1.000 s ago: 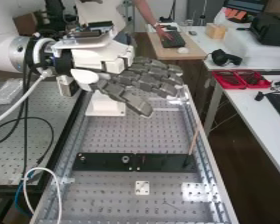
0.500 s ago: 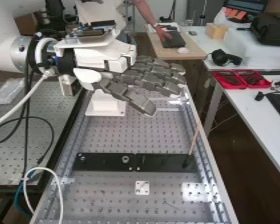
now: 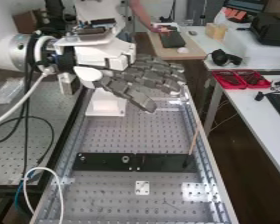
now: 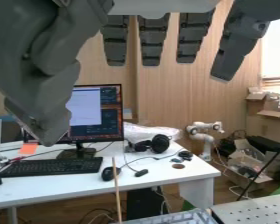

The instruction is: Grab the larger nut and place it in the white container

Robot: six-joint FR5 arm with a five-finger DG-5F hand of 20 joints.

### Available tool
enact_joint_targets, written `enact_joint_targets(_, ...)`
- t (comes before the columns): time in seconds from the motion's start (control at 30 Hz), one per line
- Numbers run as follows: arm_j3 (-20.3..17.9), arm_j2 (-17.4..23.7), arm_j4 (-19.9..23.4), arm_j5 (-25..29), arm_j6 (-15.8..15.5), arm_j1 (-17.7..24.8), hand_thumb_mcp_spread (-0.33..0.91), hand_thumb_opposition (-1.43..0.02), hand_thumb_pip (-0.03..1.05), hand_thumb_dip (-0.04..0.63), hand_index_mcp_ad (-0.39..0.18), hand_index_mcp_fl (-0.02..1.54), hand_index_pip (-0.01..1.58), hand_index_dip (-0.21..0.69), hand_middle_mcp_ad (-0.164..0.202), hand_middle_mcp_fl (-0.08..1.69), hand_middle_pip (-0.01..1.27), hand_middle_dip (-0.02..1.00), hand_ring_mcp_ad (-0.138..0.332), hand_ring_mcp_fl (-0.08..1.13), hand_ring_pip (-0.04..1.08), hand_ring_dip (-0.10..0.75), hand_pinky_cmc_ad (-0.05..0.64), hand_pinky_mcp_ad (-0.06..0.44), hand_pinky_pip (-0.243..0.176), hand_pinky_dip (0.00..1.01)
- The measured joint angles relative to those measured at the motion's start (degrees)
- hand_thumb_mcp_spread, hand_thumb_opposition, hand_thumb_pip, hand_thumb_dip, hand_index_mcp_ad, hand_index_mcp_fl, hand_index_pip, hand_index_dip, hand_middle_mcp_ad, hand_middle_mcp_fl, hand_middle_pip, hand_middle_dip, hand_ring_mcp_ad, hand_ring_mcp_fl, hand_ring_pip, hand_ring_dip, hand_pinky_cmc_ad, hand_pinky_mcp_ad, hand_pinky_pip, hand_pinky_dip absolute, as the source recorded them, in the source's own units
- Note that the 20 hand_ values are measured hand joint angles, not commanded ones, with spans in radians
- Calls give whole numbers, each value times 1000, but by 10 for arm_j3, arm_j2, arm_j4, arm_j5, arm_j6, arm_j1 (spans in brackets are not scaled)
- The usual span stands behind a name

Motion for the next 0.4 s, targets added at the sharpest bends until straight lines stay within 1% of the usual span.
enact_joint_targets(0.1, 1, 3, -3, -9, 0, -2, 37, -878, 805, 171, -113, 0, 398, -204, 58, 10, 122, 222, 155, -3, 93, 124, 367, 312, -94, 468)
enact_joint_targets(0.23, 4, 6, -16, -26, -3, -4, 37, -878, 805, 171, -113, -2, 393, -204, 58, 7, 122, 222, 155, -3, 93, 124, 367, 314, -94, 468)
enact_joint_targets(0.4, 1, 10, -20, -37, -4, -6, 37, -878, 805, 171, -113, -2, 393, -204, 58, 10, 122, 222, 155, -3, 93, 124, 367, 314, -94, 468)
